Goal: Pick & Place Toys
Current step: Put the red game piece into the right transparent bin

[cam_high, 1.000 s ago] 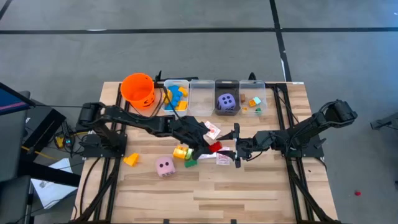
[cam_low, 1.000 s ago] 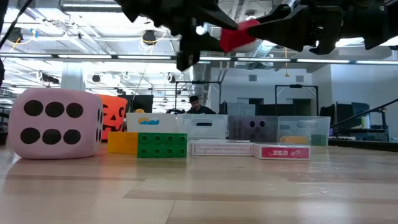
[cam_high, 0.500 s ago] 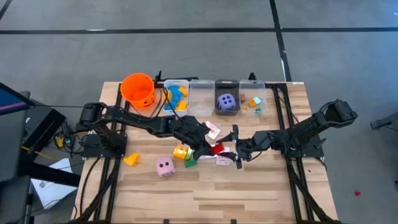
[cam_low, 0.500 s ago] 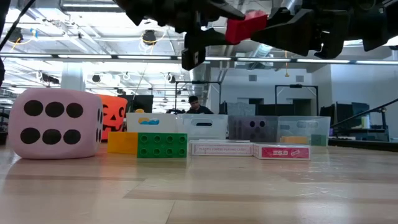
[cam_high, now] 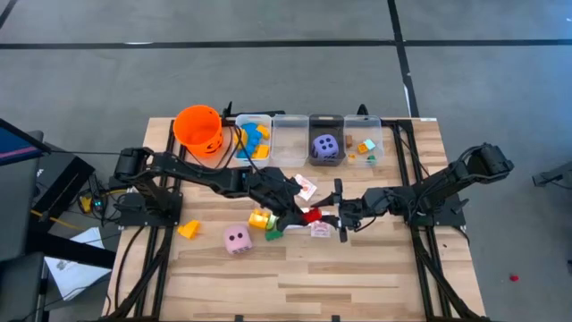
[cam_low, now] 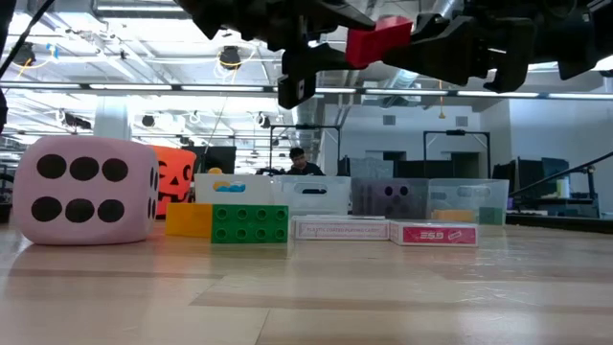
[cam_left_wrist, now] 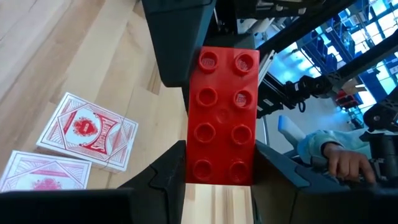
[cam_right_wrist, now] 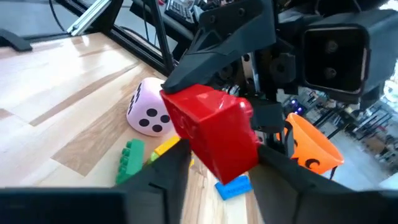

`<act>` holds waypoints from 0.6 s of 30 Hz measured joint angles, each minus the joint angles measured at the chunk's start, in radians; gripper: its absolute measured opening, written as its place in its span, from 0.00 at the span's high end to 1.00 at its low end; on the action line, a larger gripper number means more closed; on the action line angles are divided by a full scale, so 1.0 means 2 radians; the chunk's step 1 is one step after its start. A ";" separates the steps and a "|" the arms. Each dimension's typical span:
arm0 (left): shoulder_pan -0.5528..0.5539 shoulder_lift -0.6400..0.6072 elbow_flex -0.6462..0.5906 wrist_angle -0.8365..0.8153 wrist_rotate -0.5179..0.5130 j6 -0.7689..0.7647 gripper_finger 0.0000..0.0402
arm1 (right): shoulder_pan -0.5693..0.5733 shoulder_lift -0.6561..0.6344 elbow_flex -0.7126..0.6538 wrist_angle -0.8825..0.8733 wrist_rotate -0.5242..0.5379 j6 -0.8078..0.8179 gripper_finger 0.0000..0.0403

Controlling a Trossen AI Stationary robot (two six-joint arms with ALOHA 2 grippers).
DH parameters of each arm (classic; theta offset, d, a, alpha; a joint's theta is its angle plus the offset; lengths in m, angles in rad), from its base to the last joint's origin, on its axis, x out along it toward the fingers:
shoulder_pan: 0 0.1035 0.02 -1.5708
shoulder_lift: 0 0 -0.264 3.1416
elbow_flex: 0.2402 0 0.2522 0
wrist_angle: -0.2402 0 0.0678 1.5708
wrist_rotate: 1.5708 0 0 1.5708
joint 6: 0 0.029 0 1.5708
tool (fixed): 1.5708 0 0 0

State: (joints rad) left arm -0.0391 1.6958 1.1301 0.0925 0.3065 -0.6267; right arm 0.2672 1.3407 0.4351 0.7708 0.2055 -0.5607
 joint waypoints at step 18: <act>0.008 -0.002 0.000 -0.003 -0.009 0.020 0.37 | 0.000 0.000 -0.001 0.001 0.009 0.018 0.80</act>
State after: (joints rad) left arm -0.0230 1.6926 1.1301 0.0863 0.2875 -0.5860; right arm 0.2680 1.3415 0.4335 0.7719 0.2231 -0.5238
